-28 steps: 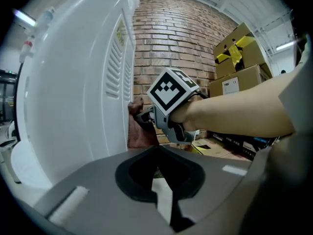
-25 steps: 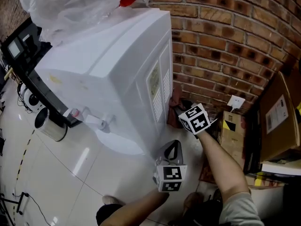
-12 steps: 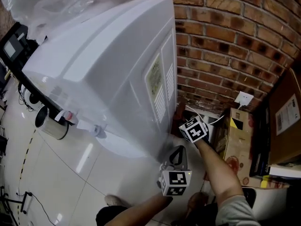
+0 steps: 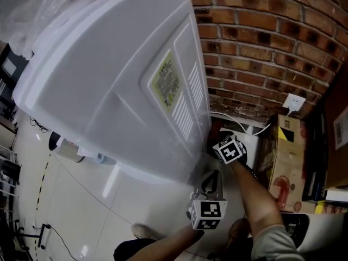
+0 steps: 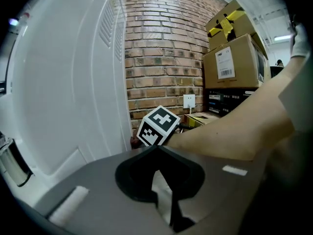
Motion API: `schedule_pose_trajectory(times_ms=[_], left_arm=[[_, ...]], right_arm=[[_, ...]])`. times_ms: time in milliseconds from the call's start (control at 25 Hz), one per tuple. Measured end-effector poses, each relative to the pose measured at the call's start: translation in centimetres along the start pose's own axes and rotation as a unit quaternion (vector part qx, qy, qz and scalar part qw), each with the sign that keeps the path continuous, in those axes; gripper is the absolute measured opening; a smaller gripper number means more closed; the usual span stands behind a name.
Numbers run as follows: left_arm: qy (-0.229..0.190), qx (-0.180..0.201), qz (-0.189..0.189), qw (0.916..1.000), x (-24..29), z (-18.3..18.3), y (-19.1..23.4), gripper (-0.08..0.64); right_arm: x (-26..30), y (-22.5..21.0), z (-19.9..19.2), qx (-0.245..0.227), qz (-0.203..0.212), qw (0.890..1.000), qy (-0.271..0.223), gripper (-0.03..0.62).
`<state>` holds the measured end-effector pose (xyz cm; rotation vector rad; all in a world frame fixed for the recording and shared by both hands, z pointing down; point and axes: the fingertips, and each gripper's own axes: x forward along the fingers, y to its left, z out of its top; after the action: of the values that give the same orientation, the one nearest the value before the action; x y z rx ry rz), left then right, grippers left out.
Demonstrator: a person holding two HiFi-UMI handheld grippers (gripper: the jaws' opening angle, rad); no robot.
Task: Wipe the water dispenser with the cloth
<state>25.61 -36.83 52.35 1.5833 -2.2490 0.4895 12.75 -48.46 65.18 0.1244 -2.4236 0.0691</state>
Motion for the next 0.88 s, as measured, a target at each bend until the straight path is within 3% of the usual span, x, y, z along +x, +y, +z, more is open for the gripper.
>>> schedule_pose_trajectory(times_ms=[480,880], left_arm=[[-0.011,0.001,-0.015,0.9998,-1.6,0.0,0.0,0.0],[-0.103,-0.004,-0.034,0.994,-8.3,6.9,0.3,0.0]], right_arm=[[0.4,0.7,-3.5,0.028,-0.021,0.999,0.017,0.097],[-11.4,2.8,0.4,0.044,-0.083,0.993,-0.073,0.097]])
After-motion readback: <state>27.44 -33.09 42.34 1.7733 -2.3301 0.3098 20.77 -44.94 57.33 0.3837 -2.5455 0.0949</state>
